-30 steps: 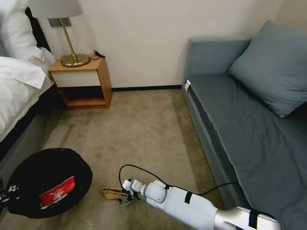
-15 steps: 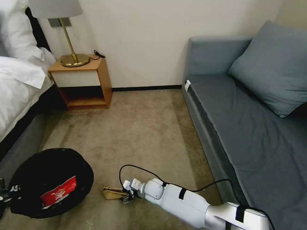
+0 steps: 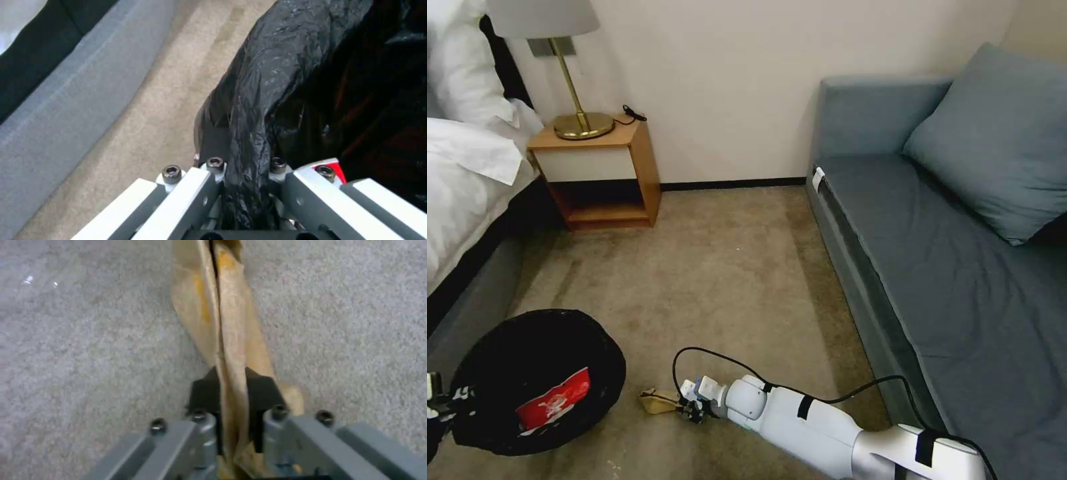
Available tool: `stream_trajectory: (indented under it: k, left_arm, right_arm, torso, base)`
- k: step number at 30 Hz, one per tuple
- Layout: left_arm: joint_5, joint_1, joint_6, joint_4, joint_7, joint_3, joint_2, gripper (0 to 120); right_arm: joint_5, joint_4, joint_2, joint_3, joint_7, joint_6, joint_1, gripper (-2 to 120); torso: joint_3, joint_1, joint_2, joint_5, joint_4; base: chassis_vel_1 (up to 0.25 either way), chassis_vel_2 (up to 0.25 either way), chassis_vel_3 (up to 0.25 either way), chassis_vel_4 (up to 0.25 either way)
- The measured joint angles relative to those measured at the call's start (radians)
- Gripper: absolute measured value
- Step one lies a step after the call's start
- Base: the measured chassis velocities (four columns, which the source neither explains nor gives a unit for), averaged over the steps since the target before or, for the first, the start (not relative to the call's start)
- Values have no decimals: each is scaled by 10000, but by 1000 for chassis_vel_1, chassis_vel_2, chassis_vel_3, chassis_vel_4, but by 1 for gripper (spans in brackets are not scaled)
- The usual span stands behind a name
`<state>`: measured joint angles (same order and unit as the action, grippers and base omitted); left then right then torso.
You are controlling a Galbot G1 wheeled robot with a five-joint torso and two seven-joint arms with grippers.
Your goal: Pick up the trash bin, then pick up the garbage on the floor and place it into the trash bin.
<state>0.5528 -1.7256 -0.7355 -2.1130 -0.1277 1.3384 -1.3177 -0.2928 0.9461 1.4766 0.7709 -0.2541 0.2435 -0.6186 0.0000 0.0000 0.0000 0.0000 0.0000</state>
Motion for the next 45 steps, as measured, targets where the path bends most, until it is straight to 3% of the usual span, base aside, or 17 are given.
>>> stream_trajectory:
  k: [3, 10, 16, 18, 22, 26, 27, 34, 45]
  left_arm:
    - [-1, -8, 0, 0, 1, 51, 12, 3]
    - [-1, 0, 0, 0, 2, 35, -5, 3]
    - [-2, 49, 0, -32, 7, -89, -2, 3]
    - [-5, 54, 1, -32, 8, -106, -2, 3]
    - [-33, 67, 0, -26, 12, -205, -8, 3]
    - [-35, 68, 0, -26, 12, -227, -12, 3]
    - [-39, 67, 0, -36, 13, -230, -6, 3]
    - [-40, 83, 0, -62, 17, -269, -34, 3]
    - [-59, 66, 1, -183, 24, -345, -138, 3]
  right_arm:
    - [-175, 294, -148, -219, -54, -137, -83, 0]
    - [-474, 1236, -403, -1498, 477, 130, -476, 0]
    - [-1886, 3288, -1166, -3361, 1143, 496, -1067, 0]
    - [-2060, 3602, -1270, -3489, 1215, 531, -1128, 0]
    - [-2935, 5501, -1542, -3925, 1943, 737, -1359, 0]
    - [-3215, 6170, -1543, -3935, 2159, 791, -1348, 0]
    - [-3643, 6779, -1453, -3729, 2438, 738, -1198, 0]
    - [-4409, 7596, -809, -2603, 2682, 430, -639, 0]
    - [-3838, 6659, 617, -1085, 2686, 320, -45, 0]
  torso:
    - [0, 0, 0, 0, 0]
    - [0, 0, 0, 1, 0]
    - [-1, 0, 0, 2, -1]
    - [-1, 0, 0, 1, -2]
    - [0, 0, 0, 1, -1]
    - [0, 0, 0, 1, 0]
    - [0, 0, 0, 1, -1]
    - [0, 0, 0, 0, 0]
    - [0, -1, 0, -2, 2]
  base:
    - [0, 0, 0, 0]
    - [0, 0, 0, 0]
    - [0, 0, 0, 0]
    - [0, 0, 0, 0]
    - [0, 0, 0, 0]
    - [0, 0, 0, 0]
    - [0, 0, 0, 0]
    - [0, 0, 0, 0]
    - [0, 0, 0, 0]
